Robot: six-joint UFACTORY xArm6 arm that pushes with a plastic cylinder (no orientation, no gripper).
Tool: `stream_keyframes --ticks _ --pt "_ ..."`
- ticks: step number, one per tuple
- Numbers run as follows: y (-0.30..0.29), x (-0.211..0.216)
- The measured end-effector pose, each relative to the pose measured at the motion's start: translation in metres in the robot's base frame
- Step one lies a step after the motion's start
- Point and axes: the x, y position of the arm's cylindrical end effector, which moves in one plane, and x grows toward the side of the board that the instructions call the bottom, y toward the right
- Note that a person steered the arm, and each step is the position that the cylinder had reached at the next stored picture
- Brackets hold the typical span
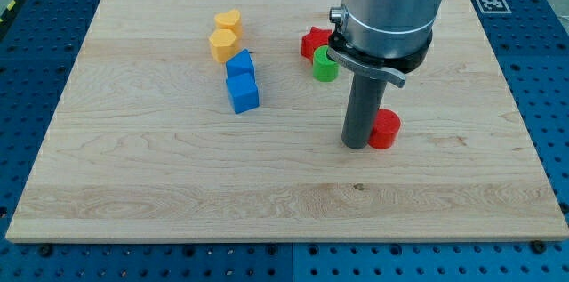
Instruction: Push the green circle above the red circle
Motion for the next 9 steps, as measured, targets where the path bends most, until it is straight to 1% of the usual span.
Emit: stream_keyframes --ticks 1,3,4,5,7,8,9 --pt "-0.033 -0.022" --pt "-0.086 -0.098" --pt "-0.092 -0.130" --pt "-0.089 -0.151" --pt "-0.038 -0.155" --pt "-0.028 -0.155" --pt "-0.056 -0.155"
